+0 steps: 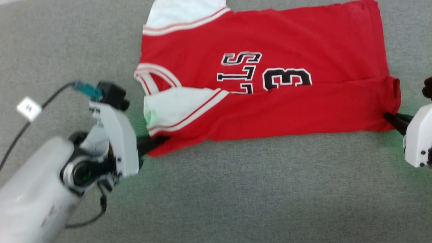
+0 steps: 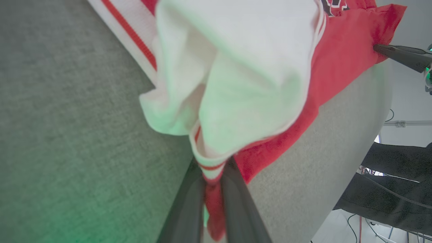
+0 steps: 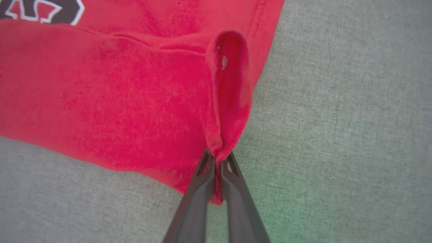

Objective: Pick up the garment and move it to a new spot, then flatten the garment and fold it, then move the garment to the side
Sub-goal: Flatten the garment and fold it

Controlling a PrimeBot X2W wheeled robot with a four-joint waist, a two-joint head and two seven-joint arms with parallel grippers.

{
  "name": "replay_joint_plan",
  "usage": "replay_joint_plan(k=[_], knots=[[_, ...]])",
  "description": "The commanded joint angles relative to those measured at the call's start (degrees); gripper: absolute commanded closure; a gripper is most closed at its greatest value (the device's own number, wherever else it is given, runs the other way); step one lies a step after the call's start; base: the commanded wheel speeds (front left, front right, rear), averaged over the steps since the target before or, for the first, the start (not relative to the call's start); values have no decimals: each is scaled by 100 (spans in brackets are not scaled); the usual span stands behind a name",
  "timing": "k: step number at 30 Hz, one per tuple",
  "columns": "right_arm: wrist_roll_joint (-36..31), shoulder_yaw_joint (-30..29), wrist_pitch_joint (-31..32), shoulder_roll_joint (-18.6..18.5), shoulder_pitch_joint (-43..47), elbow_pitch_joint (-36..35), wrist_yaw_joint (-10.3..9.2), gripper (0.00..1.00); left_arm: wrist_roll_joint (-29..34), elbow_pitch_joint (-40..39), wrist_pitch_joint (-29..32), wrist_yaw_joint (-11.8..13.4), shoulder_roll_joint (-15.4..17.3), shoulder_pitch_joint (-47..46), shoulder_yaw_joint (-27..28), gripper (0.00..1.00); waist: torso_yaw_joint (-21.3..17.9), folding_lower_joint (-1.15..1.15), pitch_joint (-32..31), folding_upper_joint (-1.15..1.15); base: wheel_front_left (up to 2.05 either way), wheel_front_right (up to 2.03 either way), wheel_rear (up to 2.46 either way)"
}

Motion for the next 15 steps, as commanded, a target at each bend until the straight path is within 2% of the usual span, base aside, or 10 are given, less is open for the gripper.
replay_joint_plan(k=[1,9,15], knots=[[59,-22,-46,-73,154,-27,-11,100,-53,-165,-57,-27,112,312,-9,100,-12,0,-112,0,0,0,0],[228,-221,-136,-376,733,-486,-11,100,-53,-1486,-520,272,669,1263,120,100,69,0,-262,0,0,0,0],[269,-468,61,-537,1364,-992,-11,100,-37,-2302,-854,527,931,1849,195,100,113,0,-295,0,0,0,0]])
